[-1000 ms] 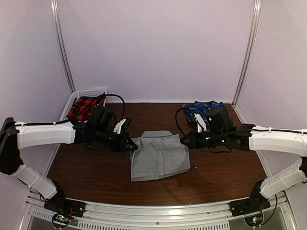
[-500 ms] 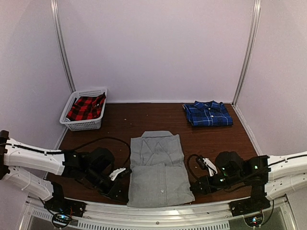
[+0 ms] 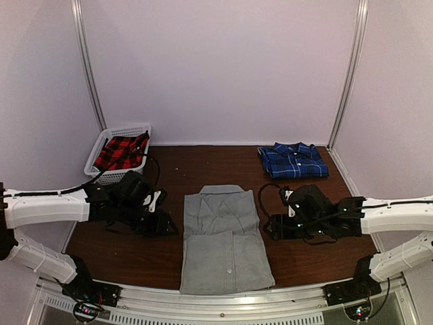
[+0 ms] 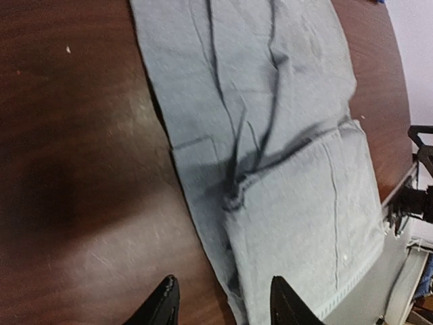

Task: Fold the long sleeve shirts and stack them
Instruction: Adjust the crumpled shirt at the center of the board, then move the crumpled shirt to the center of the board.

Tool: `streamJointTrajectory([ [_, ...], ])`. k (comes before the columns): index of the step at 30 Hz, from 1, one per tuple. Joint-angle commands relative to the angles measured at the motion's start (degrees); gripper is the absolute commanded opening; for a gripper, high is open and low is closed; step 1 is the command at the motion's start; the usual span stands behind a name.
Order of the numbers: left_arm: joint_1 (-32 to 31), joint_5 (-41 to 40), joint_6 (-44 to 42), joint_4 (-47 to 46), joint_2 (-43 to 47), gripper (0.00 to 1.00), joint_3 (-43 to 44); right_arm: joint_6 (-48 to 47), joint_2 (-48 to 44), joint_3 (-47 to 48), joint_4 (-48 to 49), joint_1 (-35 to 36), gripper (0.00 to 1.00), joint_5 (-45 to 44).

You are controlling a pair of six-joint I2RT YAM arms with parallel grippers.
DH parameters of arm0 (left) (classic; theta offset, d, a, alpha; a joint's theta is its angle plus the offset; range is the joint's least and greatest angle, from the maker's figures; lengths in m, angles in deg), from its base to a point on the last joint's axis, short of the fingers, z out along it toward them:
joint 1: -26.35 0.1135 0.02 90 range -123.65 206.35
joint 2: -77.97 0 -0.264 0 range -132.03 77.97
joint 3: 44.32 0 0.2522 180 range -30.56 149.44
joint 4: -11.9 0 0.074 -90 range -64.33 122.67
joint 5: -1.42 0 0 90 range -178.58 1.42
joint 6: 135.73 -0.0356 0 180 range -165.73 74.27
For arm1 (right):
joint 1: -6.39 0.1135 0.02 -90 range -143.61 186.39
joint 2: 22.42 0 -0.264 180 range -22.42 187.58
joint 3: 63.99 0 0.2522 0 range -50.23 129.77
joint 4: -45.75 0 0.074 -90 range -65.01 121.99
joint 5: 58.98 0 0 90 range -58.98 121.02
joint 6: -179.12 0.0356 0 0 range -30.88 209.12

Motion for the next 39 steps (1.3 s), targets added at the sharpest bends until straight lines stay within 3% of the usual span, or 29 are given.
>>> streamJointTrajectory([
  [1, 5.23, -6.73, -5.93, -7.0, -9.85, 0.47, 4.87, -7.22, 8.08, 3.07, 10.95, -7.85, 0.67, 0.46],
  [7, 7.34, -13.35, -10.37, -9.02, -26.24, 0.46, 14.93, -10.76, 22.35, 8.78, 19.07, -14.1, 0.63, 5.83],
  [12, 8.17, -13.71, -11.62, -10.11, -36.15, 0.45, 21.65, -11.79, 31.64, 14.04, 21.66, -15.64, 0.62, 7.87],
  [20, 8.27, -13.61, -12.08, -10.2, -43.19, 0.44, 27.1, -12.86, 41.71, 20.88, 20.39, -16.85, 0.58, 7.68],
  [24, 8.26, -12.94, -12.2, -9.73, -45.2, 0.38, 28.85, -12.08, 45.03, 21.92, 21.56, -16.89, 0.55, 8.99],
  [28, 8.26, -13.02, -12.29, -9.13, -46.27, 0.23, 30.02, -11.44, 47.45, 23.25, 22.61, -16.89, 0.45, 10.48],
  [32, 8.28, -12.6, -12.59, -8.83, -47.14, 0.0, 31.76, -11.73, 49.24, 25.29, 22.23, -16.91, 0.26, 10.87],
  [36, 8.26, -13.09, -13.09, -7.74, -48.06, 0.0, 34.74, -12.42, 50.14, 28.35, 20.54, -16.95, 0.06, 10.06],
  [39, 8.27, -15.72, -13.7, -5.86, -48.45, 0.0, 38.22, -13.16, 49.97, 30.46, 18.0, -16.96, 0.01, 8.57],
])
